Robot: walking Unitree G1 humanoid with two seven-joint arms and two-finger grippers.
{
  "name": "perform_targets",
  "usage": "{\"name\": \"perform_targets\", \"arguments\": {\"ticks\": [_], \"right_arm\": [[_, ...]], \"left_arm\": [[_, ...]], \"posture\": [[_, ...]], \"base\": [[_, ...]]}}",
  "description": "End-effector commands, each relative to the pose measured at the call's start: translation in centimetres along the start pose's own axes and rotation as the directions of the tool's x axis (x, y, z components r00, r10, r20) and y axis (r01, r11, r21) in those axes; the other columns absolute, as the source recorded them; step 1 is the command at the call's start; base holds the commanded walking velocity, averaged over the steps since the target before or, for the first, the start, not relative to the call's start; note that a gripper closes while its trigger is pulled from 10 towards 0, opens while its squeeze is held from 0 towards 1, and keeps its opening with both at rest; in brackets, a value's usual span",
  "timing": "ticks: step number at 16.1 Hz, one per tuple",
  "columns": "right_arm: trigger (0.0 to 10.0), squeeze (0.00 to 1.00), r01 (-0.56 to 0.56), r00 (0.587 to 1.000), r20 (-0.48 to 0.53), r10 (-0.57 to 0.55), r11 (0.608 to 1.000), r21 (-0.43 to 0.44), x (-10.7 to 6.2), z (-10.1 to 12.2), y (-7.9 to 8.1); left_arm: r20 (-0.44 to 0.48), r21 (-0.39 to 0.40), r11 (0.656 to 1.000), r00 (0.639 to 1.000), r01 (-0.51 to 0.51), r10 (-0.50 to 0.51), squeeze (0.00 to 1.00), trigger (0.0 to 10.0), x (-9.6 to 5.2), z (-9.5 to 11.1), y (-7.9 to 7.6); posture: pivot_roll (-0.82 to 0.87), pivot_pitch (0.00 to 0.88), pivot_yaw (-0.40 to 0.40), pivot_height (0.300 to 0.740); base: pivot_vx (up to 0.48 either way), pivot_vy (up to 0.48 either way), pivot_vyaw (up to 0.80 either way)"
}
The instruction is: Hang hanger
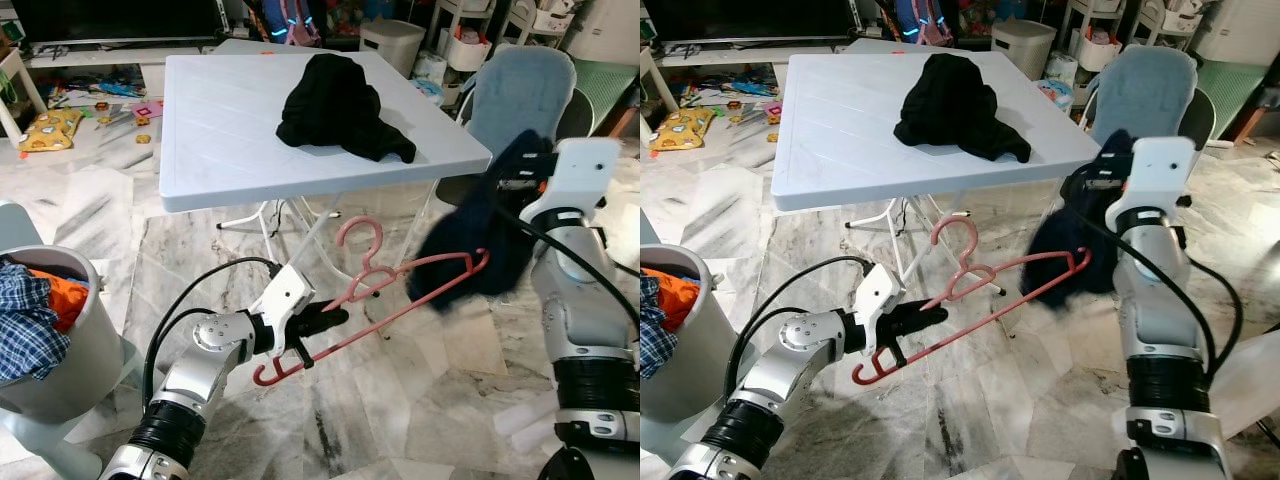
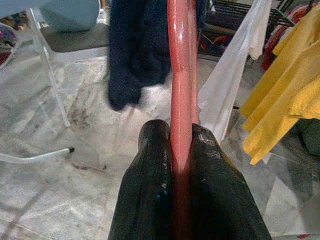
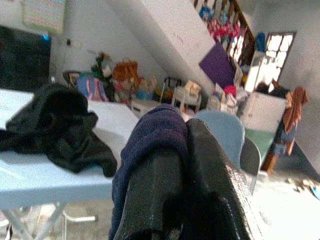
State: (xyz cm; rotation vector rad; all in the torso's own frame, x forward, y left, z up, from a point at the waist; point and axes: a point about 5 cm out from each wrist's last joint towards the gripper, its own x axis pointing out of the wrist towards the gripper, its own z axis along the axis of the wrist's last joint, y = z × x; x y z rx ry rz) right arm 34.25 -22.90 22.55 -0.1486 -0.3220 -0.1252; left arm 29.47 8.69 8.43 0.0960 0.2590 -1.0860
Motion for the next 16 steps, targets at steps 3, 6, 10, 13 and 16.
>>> {"name": "perform_targets", "arguments": {"ticks": [3,6,10,13,16], "right_arm": [[0.0,0.0,-0.007,0.987,0.162,-0.002,0.998,0.058,-0.1,3.3,-1.0],[0.0,0.0,-0.174,0.966,0.211,0.152,0.981,0.09,-0.9,4.7,0.9],[0.0,0.0,-0.371,0.913,0.219,0.343,0.923,0.1,-3.2,5.5,1.7],[0.0,0.0,-0.542,0.835,0.21,0.508,0.824,0.163,-5.0,5.1,3.6],[0.0,0.0,-0.703,0.711,0.225,0.666,0.668,0.245,-7.4,5.1,6.1]], "left_arm": [[-0.042,0.011,1.0,0.999,0.016,-0.016,0.0,10.0,0.2,-0.3,0.1],[-0.043,-0.001,0.998,0.997,-0.065,0.065,0.0,10.0,0.4,0.0,1.2],[-0.071,-0.08,0.973,0.975,-0.216,0.211,0.0,10.0,0.3,-0.4,2.9],[-0.084,-0.067,0.984,0.984,-0.164,0.159,0.0,10.0,0.7,-0.6,2.4],[-0.081,-0.065,0.983,0.983,-0.169,0.164,0.0,10.0,1.2,-0.4,2.5]], "posture": [[0.08,0.0,-0.076,0.74],[0.08,0.0,-0.076,0.74],[0.08,0.0,-0.08,0.74],[0.07,0.0,-0.08,0.74],[0.07,0.0,-0.075,0.74]], "base": [[0.0,0.0,0.0],[0.0,0.0,0.0],[0.0,0.0,0.0],[0.0,0.0,0.0],[0.0,0.0,0.0]]}}
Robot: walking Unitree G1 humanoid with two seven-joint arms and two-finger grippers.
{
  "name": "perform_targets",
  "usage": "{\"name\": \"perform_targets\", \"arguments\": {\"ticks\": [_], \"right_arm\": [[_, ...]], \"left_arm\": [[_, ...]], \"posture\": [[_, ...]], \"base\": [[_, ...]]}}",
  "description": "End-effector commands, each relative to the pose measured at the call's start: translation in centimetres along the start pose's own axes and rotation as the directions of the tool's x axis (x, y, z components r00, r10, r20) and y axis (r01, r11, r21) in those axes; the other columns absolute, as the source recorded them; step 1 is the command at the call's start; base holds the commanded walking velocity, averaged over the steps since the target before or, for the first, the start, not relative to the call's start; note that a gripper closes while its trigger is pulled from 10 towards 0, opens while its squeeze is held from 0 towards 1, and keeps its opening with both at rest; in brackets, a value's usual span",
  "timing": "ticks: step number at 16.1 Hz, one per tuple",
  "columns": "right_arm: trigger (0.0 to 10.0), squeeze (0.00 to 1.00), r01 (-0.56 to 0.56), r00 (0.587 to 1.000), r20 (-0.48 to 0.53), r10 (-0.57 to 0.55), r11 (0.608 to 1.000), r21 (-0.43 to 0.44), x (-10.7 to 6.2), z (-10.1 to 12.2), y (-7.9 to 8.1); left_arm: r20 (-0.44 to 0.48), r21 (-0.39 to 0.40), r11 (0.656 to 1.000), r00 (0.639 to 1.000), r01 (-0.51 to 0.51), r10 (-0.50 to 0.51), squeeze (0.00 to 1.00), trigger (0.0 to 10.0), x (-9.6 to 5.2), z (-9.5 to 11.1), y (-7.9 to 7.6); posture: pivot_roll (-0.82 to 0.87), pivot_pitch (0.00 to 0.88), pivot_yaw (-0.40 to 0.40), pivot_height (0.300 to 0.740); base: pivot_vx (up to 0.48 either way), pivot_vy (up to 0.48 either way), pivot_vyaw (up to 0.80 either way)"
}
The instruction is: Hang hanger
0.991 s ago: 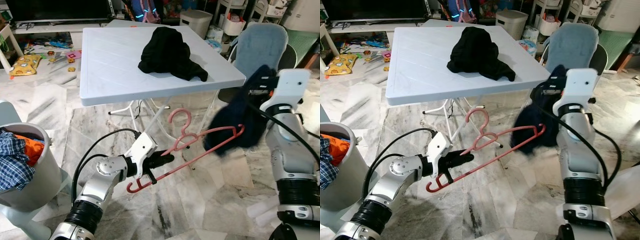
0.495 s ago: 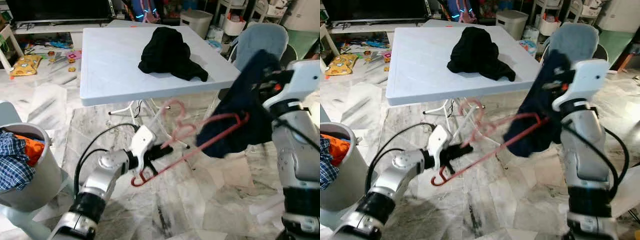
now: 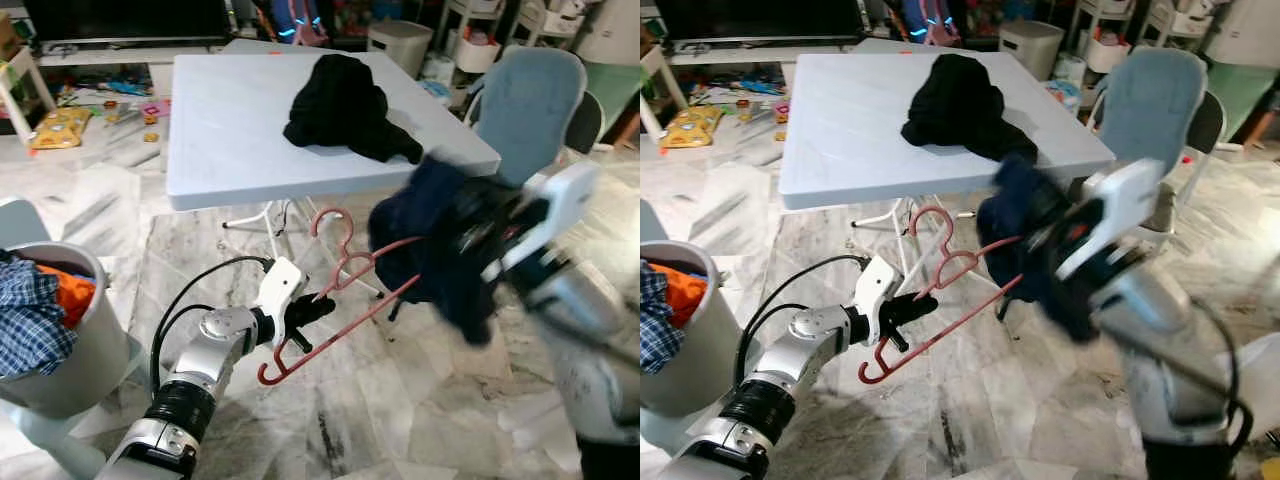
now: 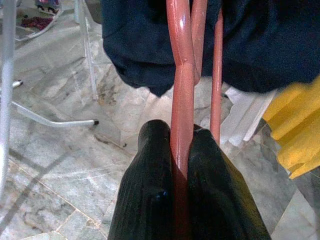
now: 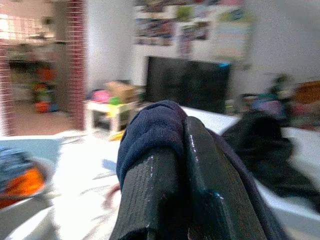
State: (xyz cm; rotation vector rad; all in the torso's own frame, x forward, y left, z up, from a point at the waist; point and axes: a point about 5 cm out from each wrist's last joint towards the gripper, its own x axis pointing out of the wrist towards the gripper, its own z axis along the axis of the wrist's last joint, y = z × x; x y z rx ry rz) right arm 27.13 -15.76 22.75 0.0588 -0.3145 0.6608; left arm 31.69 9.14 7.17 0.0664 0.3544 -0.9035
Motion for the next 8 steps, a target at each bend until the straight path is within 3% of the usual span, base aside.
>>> {"name": "perform_targets", "arguments": {"ticks": [1,2,4,5,7,8], "right_arm": [[0.0,0.0,-0.11,0.993,0.044,0.109,0.994,0.012,0.0,1.4,1.4],[0.0,0.0,-0.11,0.993,0.036,0.109,0.994,0.008,-0.2,1.4,1.4],[0.0,0.0,0.1,0.995,-0.004,-0.101,0.988,-0.115,0.0,1.0,-1.7],[0.0,0.0,0.194,0.98,-0.016,-0.2,0.964,-0.183,0.0,1.0,-3.1],[0.0,0.0,0.394,0.913,0.008,-0.407,0.879,-0.27,0.2,1.4,-5.8],[0.0,0.0,0.479,0.867,0.03,-0.497,0.818,-0.318,0.2,1.7,-7.0]], "left_arm": [[-0.008,0.025,1.0,1.0,-0.018,0.018,0.0,10.0,0.4,0.7,0.3],[-0.011,0.026,0.999,0.999,-0.037,0.037,0.0,10.0,0.4,0.6,0.5],[-0.012,0.031,0.999,1.0,-0.024,0.025,0.0,10.0,0.3,0.4,0.4],[-0.013,0.032,0.999,1.0,-0.017,0.017,0.0,10.0,0.3,0.3,0.3],[-0.022,0.051,0.999,1.0,0.005,-0.004,0.0,10.0,0.2,0.2,0.2],[-0.026,0.064,0.998,1.0,0.016,-0.014,0.0,10.0,0.2,0.1,0.1]], "posture": [[0.07,0.0,-0.076,0.74],[0.07,0.0,-0.076,0.74],[0.06,0.0,-0.078,0.74],[0.06,0.0,-0.078,0.74],[0.06,0.0,-0.078,0.74],[0.06,0.0,-0.077,0.74]], "base": [[0.0,0.0,0.0],[0.0,0.0,0.0],[0.0,0.0,0.0],[0.0,0.0,0.0],[0.0,0.0,0.0],[0.0,0.0,0.0]]}}
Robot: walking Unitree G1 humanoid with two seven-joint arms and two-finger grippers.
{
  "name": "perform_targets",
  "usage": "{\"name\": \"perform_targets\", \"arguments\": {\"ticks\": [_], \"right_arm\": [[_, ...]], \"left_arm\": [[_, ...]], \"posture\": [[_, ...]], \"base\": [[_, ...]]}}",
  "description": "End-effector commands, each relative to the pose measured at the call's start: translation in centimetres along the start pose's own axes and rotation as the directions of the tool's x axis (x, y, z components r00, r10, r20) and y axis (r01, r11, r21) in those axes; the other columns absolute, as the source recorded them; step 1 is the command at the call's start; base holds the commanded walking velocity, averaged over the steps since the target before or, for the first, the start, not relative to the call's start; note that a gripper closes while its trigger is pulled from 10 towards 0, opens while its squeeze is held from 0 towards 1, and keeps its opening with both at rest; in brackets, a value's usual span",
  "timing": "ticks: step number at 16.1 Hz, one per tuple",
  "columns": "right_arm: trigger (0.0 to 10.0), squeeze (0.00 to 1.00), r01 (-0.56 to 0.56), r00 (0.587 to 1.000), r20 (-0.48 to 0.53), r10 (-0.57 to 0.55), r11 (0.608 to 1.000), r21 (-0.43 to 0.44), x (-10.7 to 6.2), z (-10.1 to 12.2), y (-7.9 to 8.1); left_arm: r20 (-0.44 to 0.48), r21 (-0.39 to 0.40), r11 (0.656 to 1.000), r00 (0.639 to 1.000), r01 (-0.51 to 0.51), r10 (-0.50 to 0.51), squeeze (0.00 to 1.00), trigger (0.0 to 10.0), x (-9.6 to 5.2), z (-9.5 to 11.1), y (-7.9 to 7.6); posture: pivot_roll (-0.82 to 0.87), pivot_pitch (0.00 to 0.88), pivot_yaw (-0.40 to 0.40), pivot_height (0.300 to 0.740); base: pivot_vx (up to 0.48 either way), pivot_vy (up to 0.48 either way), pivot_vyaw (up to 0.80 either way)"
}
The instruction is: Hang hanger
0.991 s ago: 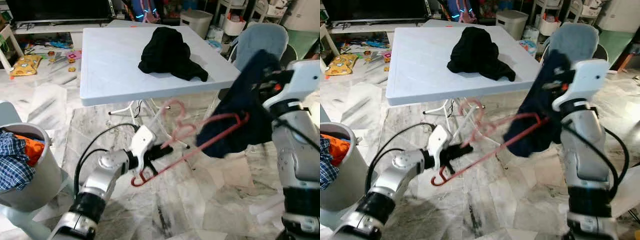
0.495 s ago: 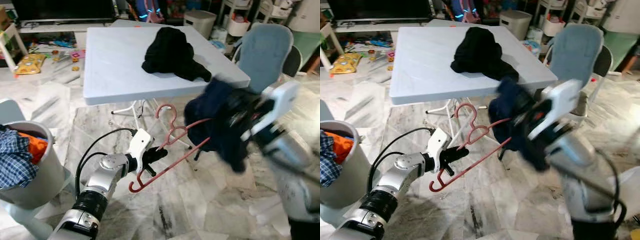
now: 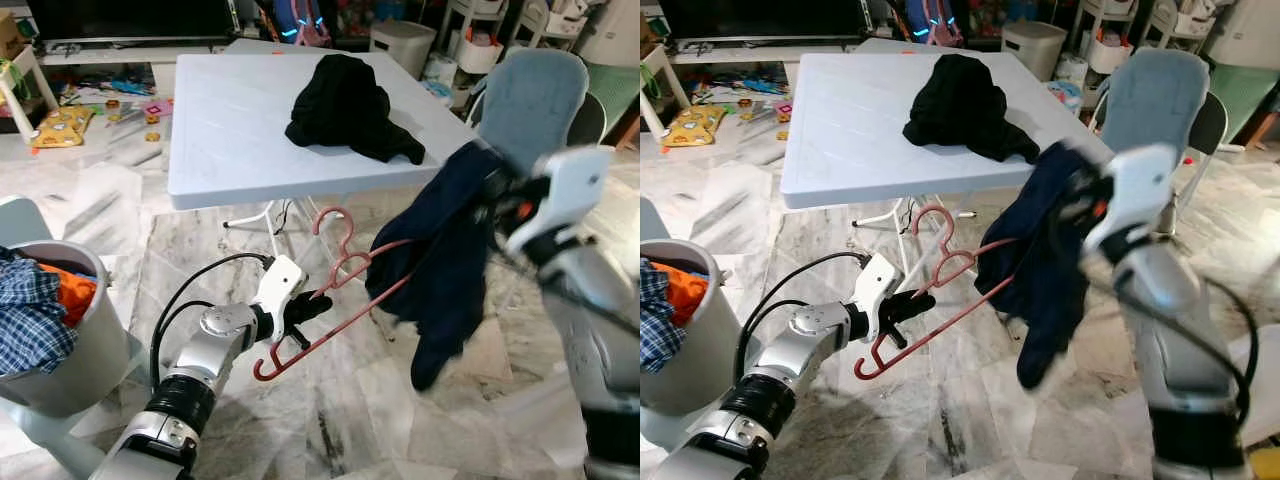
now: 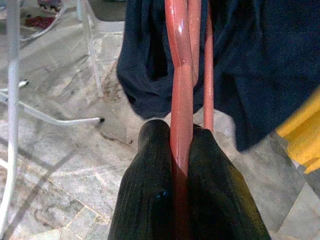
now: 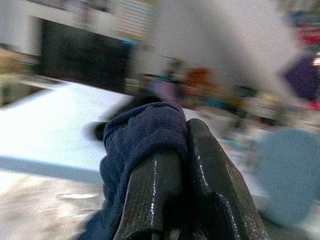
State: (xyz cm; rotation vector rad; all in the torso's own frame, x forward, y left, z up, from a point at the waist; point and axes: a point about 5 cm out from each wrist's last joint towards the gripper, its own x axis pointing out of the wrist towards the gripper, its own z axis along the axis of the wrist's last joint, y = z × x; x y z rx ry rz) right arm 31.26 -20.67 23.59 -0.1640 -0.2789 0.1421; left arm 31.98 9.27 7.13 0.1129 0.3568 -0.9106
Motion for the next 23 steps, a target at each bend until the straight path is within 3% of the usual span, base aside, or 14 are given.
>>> {"name": "perform_targets", "arguments": {"ticks": [1,4,7,11,13,14,17,19,20,21,23], "right_arm": [[0.0,0.0,0.136,0.99,0.041,-0.134,0.989,-0.063,0.7,0.9,-1.8],[0.0,0.0,0.253,0.967,0.017,-0.252,0.961,-0.115,1.9,0.1,-2.7],[0.0,0.0,0.312,0.948,-0.021,-0.319,0.937,-0.156,1.9,-1.3,-3.1],[0.0,0.0,0.502,0.826,-0.088,-0.557,0.798,-0.333,-0.4,-4.2,-7.0],[0.0,0.0,0.474,0.846,-0.113,-0.521,0.832,-0.287,-0.6,-4.7,-6.7],[0.0,0.0,0.4,0.869,-0.168,-0.465,0.861,-0.315,-0.8,-6.0,-5.5],[0.0,0.0,0.452,0.803,-0.253,-0.54,0.828,-0.332,-2.8,-8.2,-6.3],[0.0,0.0,0.472,0.788,-0.275,-0.551,0.827,-0.305,-4.0,-8.9,-6.5],[0.0,0.0,0.458,0.808,-0.262,-0.528,0.842,-0.284,-4.4,-8.8,-6.0],[0.0,0.0,0.416,0.857,-0.233,-0.459,0.884,-0.213,-4.9,-8.3,-4.9],[0.0,0.0,0.373,0.898,-0.198,-0.393,0.918,-0.133,-5.6,-7.9,-3.6]], "left_arm": [[-0.006,0.036,0.999,1.0,0.024,-0.023,0.0,10.0,0.0,0.1,-0.3],[-0.008,0.06,0.996,0.998,0.061,-0.061,0.0,10.0,-0.3,0.1,-0.4],[-0.014,0.083,0.992,0.995,0.098,-0.097,0.0,10.0,-0.7,0.0,-0.6],[0.008,0.102,0.984,0.989,0.149,-0.15,0.0,10.0,-1.4,0.1,-0.9],[0.032,0.105,0.98,0.985,0.168,-0.172,0.0,10.0,-1.5,0.6,-0.9],[0.045,0.097,0.98,0.983,0.173,-0.178,0.0,10.0,-1.5,0.9,-0.8],[0.06,0.098,0.981,0.983,0.168,-0.174,0.0,10.0,-1.7,1.4,-0.6],[0.136,0.051,0.997,0.989,0.053,-0.06,0.0,10.0,-1.8,2.2,0.5],[0.163,0.01,1.0,0.986,-0.025,0.023,0.0,10.0,-1.9,2.4,1.2],[0.209,-0.013,0.982,0.96,-0.187,0.185,0.0,10.0,-2.1,2.7,2.1],[0.227,-0.06,0.941,0.913,-0.334,0.339,0.0,10.0,-2.5,2.5,3.1]], "posture": [[0.06,0.0,-0.076,0.74],[0.07,0.0,-0.085,0.74],[0.08,0.0,-0.092,0.74],[0.08,0.0,-0.094,0.74],[0.08,0.0,-0.092,0.74],[0.08,0.0,-0.091,0.74],[0.08,0.0,-0.093,0.74],[0.09,0.0,-0.093,0.74],[0.09,0.0,-0.096,0.74],[0.09,0.0,-0.098,0.74],[0.1,0.0,-0.097,0.74]], "base": [[0.0,0.0,0.0],[0.0,0.0,0.0],[0.0,0.0,0.0],[0.0,0.0,0.0],[0.0,0.0,0.0],[0.0,0.0,0.0],[0.0,0.0,0.0],[0.0,0.0,0.0],[0.0,0.0,0.0],[0.0,0.0,0.0],[0.0,0.0,0.0]]}}
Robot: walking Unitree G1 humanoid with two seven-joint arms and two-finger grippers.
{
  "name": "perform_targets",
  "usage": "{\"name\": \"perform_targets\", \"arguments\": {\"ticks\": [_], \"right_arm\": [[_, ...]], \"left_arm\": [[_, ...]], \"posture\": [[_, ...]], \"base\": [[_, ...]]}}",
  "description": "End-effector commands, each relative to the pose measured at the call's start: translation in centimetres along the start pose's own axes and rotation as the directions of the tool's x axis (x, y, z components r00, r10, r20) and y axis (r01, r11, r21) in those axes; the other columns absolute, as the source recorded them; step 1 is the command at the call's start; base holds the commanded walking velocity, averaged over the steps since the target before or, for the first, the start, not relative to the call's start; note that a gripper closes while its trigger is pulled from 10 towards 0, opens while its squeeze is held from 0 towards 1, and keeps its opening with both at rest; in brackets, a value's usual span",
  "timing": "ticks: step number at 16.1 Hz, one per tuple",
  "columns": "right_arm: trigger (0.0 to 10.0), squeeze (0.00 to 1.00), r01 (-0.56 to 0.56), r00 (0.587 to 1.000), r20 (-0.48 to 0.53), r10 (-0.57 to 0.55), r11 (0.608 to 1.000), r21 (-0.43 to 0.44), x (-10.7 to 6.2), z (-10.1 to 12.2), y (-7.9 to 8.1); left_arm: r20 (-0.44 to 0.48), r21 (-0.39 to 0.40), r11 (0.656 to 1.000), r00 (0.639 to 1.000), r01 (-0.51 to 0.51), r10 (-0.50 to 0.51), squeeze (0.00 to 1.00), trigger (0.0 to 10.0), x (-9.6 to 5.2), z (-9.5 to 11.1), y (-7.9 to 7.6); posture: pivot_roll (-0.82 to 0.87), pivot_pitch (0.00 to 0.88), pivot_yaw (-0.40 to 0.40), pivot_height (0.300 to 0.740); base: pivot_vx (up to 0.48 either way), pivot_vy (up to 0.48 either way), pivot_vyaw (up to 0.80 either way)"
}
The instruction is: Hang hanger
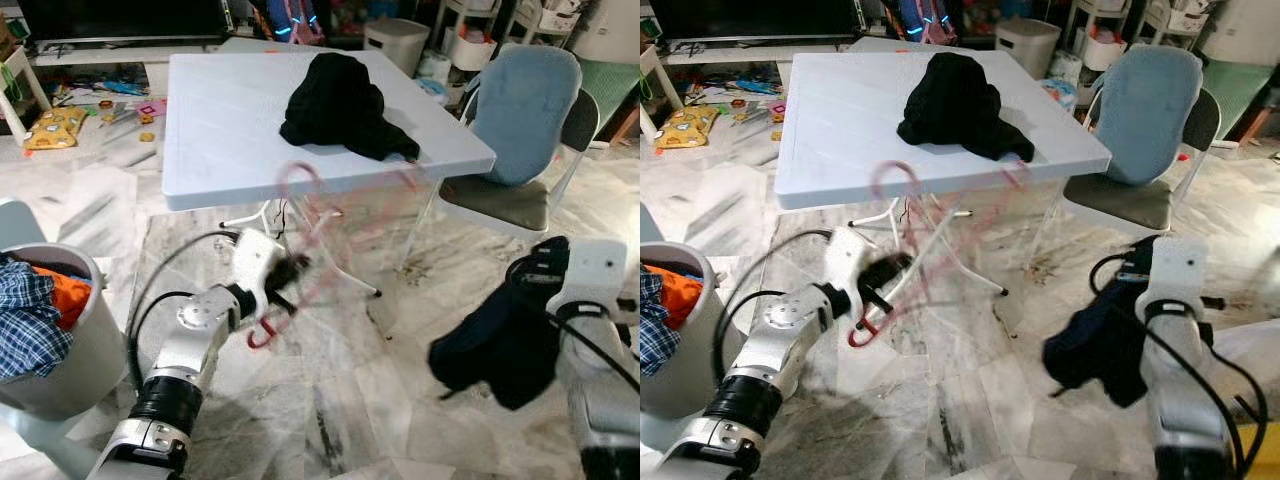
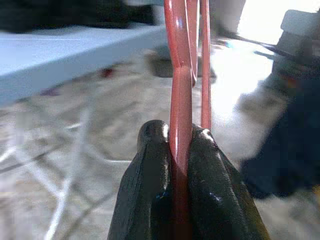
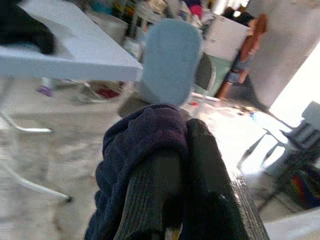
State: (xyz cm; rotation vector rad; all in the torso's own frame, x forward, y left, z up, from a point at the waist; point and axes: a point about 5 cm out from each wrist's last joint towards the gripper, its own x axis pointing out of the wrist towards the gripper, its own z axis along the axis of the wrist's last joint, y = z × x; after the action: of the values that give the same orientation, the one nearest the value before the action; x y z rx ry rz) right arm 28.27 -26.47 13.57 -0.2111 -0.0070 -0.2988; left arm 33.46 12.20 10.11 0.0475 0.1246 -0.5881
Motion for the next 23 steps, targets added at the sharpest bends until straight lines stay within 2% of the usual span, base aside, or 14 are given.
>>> {"name": "perform_targets", "arguments": {"ticks": [1,2,3,5,7,9,10,12,13,14,15,18,20,23], "right_arm": [[0.0,0.0,-0.046,0.993,0.106,0.043,0.998,0.032,-0.5,1.9,0.4],[0.0,0.0,-0.074,0.99,0.125,0.069,0.996,0.043,-1.6,1.9,0.8],[0.0,0.0,-0.079,0.987,0.146,0.072,0.996,0.046,-2.4,1.9,0.8],[0.0,0.0,-0.076,0.987,0.143,0.066,0.995,0.064,-2.7,1.6,0.9],[0.0,0.0,-0.09,0.986,0.146,0.079,0.994,0.069,-3.1,1.5,1.5],[0.0,0.0,-0.12,0.981,0.165,0.106,0.99,0.077,-3.4,1.7,2.4],[0.8,0.0,-0.155,0.973,0.19,0.134,0.983,0.099,-3.9,1.9,3.1],[0.7,0.0,-0.166,0.969,0.205,0.138,0.977,0.13,-4.2,2.1,3.5],[1.3,0.0,-0.168,0.968,0.207,0.138,0.977,0.134,-4.2,2.2,3.5],[4.5,0.0,-0.179,0.965,0.219,0.146,0.974,0.139,-4.2,2.5,3.7],[10.0,0.0,-0.186,0.963,0.221,0.15,0.971,0.15,-4.1,2.8,3.9],[10.0,0.0,-0.197,0.96,0.229,0.159,0.968,0.155,-3.7,3.1,4.3],[10.0,0.0,-0.224,0.951,0.239,0.194,0.969,0.106,-3.5,3.3,4.8],[10.0,0.0,-0.241,0.946,0.25,0.206,0.963,0.117,-3.3,3.6,5.1]], "left_arm": [[0.009,0.022,0.994,0.994,-0.109,0.109,0.0,10.0,-0.3,-0.2,0.7],[0.011,0.063,0.978,0.98,-0.201,0.201,0.0,10.0,-0.7,-0.5,1.0],[0.01,0.18,0.934,0.95,-0.309,0.312,0.0,10.0,-1.0,-0.8,1.0],[0.01,0.279,0.886,0.924,-0.37,0.383,0.0,10.0,-1.2,-1.2,0.8],[0.032,0.278,0.872,0.912,-0.402,0.41,0.0,10.0,-1.0,-1.0,0.4],[0.045,0.238,0.897,0.927,-0.373,0.373,0.0,10.0,-0.7,-0.8,-0.3],[0.051,0.193,0.916,0.936,-0.352,0.348,0.0,10.0,-0.7,-0.8,-0.6],[0.054,0.185,0.905,0.923,-0.383,0.38,0.0,10.0,-0.9,-0.8,-0.1],[0.056,0.187,0.902,0.921,-0.389,0.385,0.0,10.0,-1.0,-0.7,-0.1],[0.051,0.178,0.899,0.916,-0.399,0.397,0.0,10.0,-1.1,-0.8,0.1],[0.05,0.16,0.901,0.915,-0.402,0.399,0.0,10.0,-1.1,-0.8,0.1],[0.059,0.14,0.899,0.91,-0.414,0.41,0.0,10.0,-1.0,-0.5,0.2],[0.06,0.135,0.899,0.909,-0.417,0.413,0.0,10.0,-1.0,-0.5,0.3],[0.063,0.132,0.898,0.908,-0.42,0.415,0.0,10.0,-1.1,-0.4,0.3]], "posture": [[0.11,0.0,-0.098,0.74],[0.11,0.0,-0.095,0.74],[0.12,0.0,-0.09,0.74],[0.12,0.0,-0.082,0.74],[0.12,0.0,-0.077,0.74],[0.11,0.0,-0.075,0.74],[0.11,0.0,-0.072,0.74],[0.11,0.0,-0.069,0.74],[0.11,0.0,-0.065,0.74],[0.11,0.0,-0.062,0.74],[0.1,0.0,-0.064,0.74],[0.11,0.0,-0.069,0.74],[0.11,0.0,-0.069,0.74],[0.11,0.0,-0.071,0.74]], "base": [[0.0,0.0,0.0],[0.0,0.0,0.0],[0.0,0.0,0.0],[0.0,0.0,0.0],[0.0,0.0,0.0],[0.0,0.0,0.0],[0.0,0.0,0.0],[0.0,0.0,0.0],[0.0,0.0,0.0],[0.0,0.0,0.0],[0.0,0.0,0.0],[0.265,0.0,0.0],[0.274,0.0,0.0],[0.282,0.0,0.8]]}}
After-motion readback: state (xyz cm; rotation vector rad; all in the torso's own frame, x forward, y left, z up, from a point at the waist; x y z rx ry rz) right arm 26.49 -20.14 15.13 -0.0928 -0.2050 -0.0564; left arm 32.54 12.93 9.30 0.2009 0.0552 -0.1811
